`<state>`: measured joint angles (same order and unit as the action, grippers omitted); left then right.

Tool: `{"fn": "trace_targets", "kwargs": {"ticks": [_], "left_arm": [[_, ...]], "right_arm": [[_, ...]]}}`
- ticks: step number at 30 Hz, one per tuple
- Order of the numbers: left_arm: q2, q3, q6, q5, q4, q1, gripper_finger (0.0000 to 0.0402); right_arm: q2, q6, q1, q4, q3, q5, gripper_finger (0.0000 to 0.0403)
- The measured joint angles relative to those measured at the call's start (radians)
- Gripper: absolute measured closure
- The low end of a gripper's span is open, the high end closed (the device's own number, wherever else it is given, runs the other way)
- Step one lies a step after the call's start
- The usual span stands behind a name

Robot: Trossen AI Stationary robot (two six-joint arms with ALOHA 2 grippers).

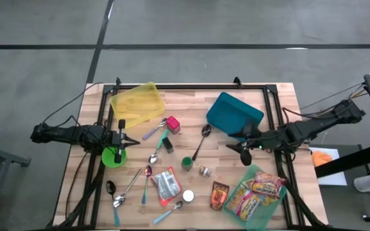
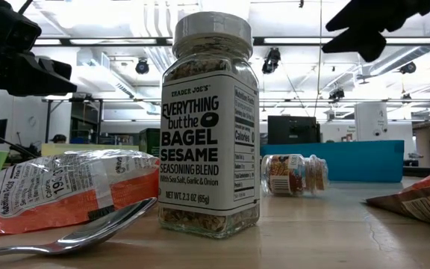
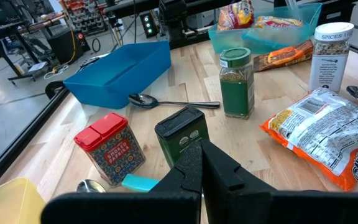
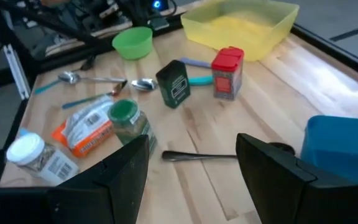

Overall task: Pick & Place Food Item
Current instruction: Put the orange noodle pack into the green bin

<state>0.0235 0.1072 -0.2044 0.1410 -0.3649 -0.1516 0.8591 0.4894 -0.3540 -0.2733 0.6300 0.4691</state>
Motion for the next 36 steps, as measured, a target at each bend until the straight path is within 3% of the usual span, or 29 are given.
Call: {"fn": "trace_targets", "kwargs": {"ticks": [8, 18, 27, 31, 36], "left_arm": [[0.000, 0.000, 0.000, 0.000, 0.000, 0.000, 0.0401], [0.000, 0.000, 0.000, 0.000, 0.000, 0.000, 0.0401], [0.000, 0.000, 0.000, 0.000, 0.000, 0.000, 0.0401], [0.000, 0.000, 0.000, 0.000, 0.000, 0.000, 0.0401], [0.000, 0.000, 0.000, 0.000, 0.000, 0.000, 0.0401]], "right_arm": [[0.020, -0.157, 0.009, 0.053, 0.000, 0.000, 0.0164], [0.013, -0.221, 0.008, 0.069, 0.000, 0.001, 0.0164], [0.058, -0.110, 0.008, 0.136, 0.000, -0.049, 0.0164], [0.160, -0.034, 0.007, 0.233, 0.000, -0.128, 0.0164], [0.323, 0.212, 0.007, 0.301, 0.000, -0.142, 0.0164]]}}
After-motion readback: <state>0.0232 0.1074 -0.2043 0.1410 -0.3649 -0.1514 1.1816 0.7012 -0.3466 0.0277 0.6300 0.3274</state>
